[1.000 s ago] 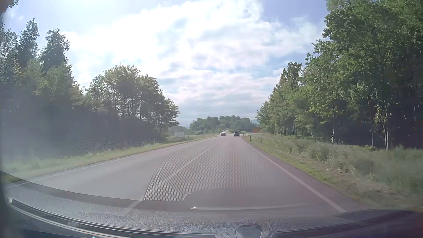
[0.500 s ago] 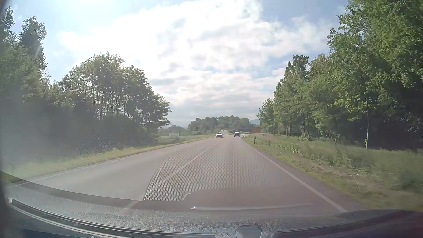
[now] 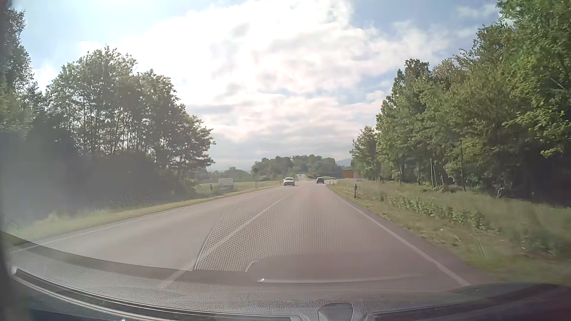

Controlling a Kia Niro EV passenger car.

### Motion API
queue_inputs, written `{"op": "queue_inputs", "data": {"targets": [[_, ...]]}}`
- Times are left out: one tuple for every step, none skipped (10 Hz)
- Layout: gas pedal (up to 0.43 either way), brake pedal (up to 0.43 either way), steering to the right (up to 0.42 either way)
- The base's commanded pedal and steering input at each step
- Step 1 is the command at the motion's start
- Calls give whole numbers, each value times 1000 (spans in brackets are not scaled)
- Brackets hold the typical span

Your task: Follow the waypoints while adhering to traffic rules and regulations

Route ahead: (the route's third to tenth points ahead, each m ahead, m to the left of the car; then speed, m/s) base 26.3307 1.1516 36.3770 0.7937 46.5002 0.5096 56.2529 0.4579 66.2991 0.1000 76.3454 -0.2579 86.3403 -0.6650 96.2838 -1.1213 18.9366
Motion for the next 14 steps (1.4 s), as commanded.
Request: {"op": "queue_inputs", "data": {"targets": [[358, 0, 2], [339, 0, 2], [319, 0, 2], [268, 0, 2], [197, 0, 2], [118, 0, 2], [47, 0, 2], [39, 0, 2], [59, 0, 2], [79, 0, 2], [177, 0, 2], [220, 0, 2], [228, 0, 2], [240, 0, 2]]}}
